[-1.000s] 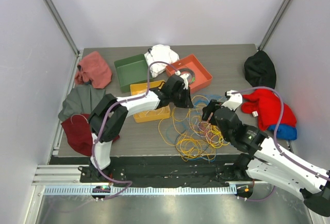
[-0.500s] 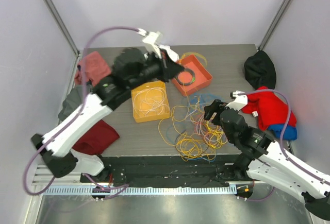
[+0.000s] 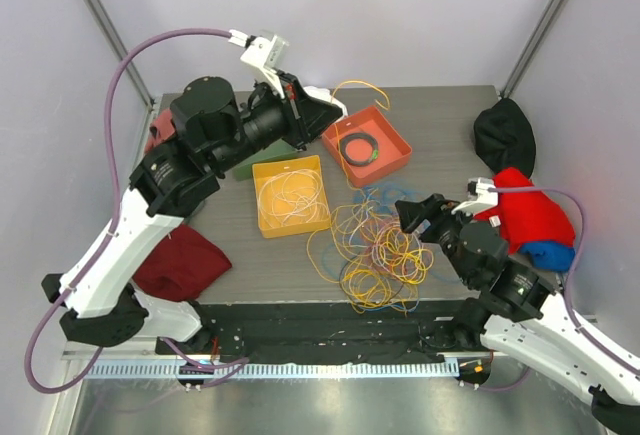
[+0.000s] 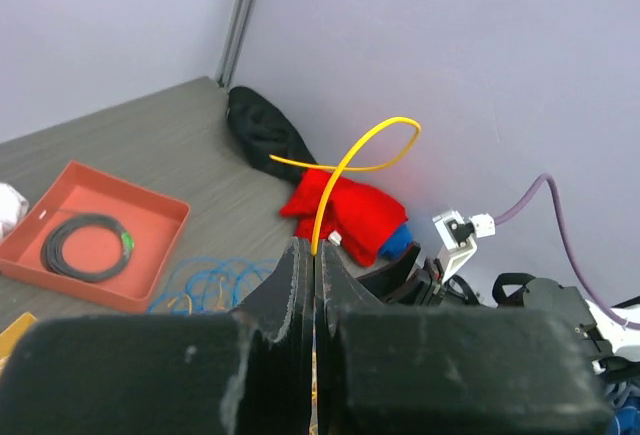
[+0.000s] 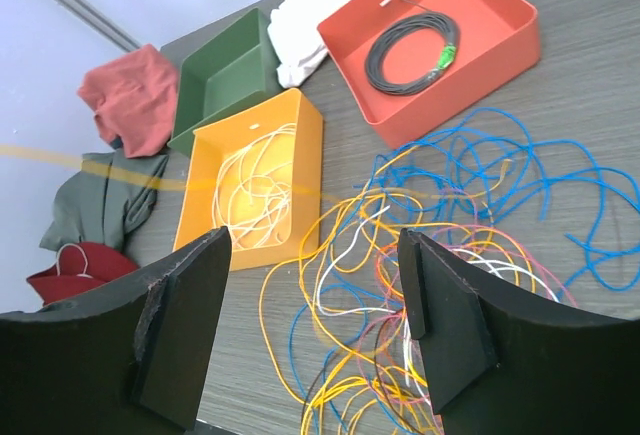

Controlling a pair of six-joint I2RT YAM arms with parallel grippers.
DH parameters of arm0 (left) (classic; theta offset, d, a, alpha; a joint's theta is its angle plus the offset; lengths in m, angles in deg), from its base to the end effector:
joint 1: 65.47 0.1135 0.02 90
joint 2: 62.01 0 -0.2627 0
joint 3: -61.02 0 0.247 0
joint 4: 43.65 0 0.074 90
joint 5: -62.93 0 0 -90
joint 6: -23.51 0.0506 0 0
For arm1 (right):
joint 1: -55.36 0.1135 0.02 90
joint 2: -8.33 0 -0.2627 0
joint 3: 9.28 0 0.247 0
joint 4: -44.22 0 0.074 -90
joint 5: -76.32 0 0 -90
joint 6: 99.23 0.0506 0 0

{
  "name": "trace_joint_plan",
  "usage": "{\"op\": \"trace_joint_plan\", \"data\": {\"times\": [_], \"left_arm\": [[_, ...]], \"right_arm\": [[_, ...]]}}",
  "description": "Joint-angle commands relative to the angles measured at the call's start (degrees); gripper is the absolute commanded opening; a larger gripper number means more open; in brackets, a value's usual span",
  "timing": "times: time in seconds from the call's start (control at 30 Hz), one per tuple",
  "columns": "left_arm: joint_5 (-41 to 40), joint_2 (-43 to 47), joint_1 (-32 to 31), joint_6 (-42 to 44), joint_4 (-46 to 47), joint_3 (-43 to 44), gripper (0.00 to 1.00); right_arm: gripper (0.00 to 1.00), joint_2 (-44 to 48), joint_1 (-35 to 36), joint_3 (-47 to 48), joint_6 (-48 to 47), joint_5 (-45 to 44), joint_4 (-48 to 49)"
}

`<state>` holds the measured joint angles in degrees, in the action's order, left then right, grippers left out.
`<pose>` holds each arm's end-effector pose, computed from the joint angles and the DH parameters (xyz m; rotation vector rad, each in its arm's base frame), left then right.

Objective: Untangle the cables

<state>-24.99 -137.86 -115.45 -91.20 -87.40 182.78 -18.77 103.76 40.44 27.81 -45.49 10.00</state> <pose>0.1607 -0.1943 0.5503 0.3869 1.5851 -1.0512 0.1054 0.0786 0.3046 0.2294 1.7658 0.5966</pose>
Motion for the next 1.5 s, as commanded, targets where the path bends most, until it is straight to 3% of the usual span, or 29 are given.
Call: {"op": "trace_joint_plan", "data": {"times": [0.0,0.3,0.6,0.7,0.73,0.8,0.83,0.97,1.13,1.3,1.47], "left_arm": [[0.64,-0.34,-0.82,1.24,-2.21,5.76,0.0],[1.34,-2.89,-2.05,0.72,-2.56,9.71,0.0],[1.6,-3.43,-2.58,0.98,-3.79,11.83,0.0],[1.17,-2.9,-2.58,1.33,-4.4,11.48,0.0],[0.47,-2.37,-2.58,1.42,-4.5,11.22,0.0],[-0.33,-1.58,-2.58,1.86,-4.5,9.82,0.0],[-1.11,-0.36,-2.58,2.03,-4.41,9.11,0.0],[-4.19,2.46,-2.58,2.3,-3.36,4.2,0.0],[-8.23,6.5,-2.58,2.21,-0.12,-3.71,0.0],[-10.52,10.2,-2.58,1.59,3.67,-14.15,0.0],[-9.91,12.13,-2.5,-0.68,9.73,-23.92,0.0]], "right_arm": [[0.76,-1.64,0.2,-0.33,-2.49,4.89,8.8],[0.76,-17.72,0.2,4.68,-8.56,13.79,18.66],[0.73,-28.53,0.2,6.44,-12.95,5.55,25.08],[0.47,-30.65,0.2,7.49,-13.22,2.82,25.17],[0.27,-30.74,0.29,7.67,-13.22,2.81,25.17],[0.06,-29.95,0.29,8.02,-13.57,2.55,25.52],[0.01,-29.08,0.29,8.28,-13.83,2.11,25.52],[0.01,-26.18,0.29,12.58,-14.97,0.09,20.8],[0.01,-23.27,0.29,26.54,-17.69,-0.27,14.46],[0.01,-25.81,0.2,43.66,-19.72,2.71,7.87],[0.01,-28.36,0.29,53.28,-17.71,7.63,3.91]]}}
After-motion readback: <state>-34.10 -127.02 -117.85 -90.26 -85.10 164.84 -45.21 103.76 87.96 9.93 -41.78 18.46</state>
